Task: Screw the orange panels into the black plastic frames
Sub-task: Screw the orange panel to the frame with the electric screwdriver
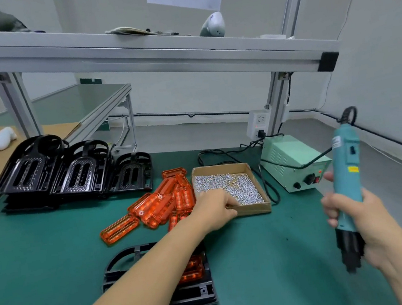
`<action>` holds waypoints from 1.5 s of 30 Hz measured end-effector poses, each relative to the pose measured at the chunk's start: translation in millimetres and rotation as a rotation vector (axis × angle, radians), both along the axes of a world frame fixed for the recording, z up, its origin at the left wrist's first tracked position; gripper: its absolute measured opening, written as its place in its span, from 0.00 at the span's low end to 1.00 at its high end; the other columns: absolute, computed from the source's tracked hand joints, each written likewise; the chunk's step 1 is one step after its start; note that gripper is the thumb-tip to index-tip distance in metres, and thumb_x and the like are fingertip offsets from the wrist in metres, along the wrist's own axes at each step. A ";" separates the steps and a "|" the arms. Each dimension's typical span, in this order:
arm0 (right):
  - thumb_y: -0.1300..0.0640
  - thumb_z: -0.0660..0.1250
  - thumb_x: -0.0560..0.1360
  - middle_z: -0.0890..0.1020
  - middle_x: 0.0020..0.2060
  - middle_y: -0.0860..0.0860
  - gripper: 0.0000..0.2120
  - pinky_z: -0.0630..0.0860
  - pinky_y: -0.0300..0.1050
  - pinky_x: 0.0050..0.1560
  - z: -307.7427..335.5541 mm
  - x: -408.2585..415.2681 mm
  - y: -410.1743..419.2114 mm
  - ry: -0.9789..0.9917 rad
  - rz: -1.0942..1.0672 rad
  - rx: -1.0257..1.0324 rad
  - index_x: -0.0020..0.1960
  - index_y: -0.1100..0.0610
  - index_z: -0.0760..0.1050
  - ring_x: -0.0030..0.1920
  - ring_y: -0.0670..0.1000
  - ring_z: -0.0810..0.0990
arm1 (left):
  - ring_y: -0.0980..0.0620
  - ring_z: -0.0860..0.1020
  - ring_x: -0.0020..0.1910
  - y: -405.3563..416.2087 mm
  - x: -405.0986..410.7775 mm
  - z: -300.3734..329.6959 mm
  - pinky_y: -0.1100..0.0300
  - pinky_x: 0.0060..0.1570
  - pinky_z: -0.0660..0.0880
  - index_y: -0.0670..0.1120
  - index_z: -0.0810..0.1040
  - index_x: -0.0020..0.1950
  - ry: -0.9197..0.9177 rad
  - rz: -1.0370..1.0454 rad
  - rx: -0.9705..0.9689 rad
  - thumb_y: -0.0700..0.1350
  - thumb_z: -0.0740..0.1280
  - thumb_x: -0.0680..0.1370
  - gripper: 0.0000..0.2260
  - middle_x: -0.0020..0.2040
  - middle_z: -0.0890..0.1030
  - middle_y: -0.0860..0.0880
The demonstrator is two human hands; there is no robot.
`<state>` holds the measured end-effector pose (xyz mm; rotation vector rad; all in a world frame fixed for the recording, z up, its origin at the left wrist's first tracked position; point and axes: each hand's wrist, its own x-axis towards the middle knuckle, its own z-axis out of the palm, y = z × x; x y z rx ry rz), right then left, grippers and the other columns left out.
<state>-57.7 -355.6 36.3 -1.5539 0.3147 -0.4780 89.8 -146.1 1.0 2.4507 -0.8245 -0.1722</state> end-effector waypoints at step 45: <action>0.70 0.65 0.75 0.68 0.25 0.49 0.12 0.69 0.40 0.28 7.2 56.9 80.2 -0.488 -0.129 0.418 0.45 0.53 0.70 0.25 0.47 0.67 | 0.46 0.81 0.43 -52.3 28.9 -9.0 0.57 0.43 0.75 0.45 0.83 0.46 -0.324 0.024 0.246 0.39 0.66 0.76 0.06 0.42 0.83 0.47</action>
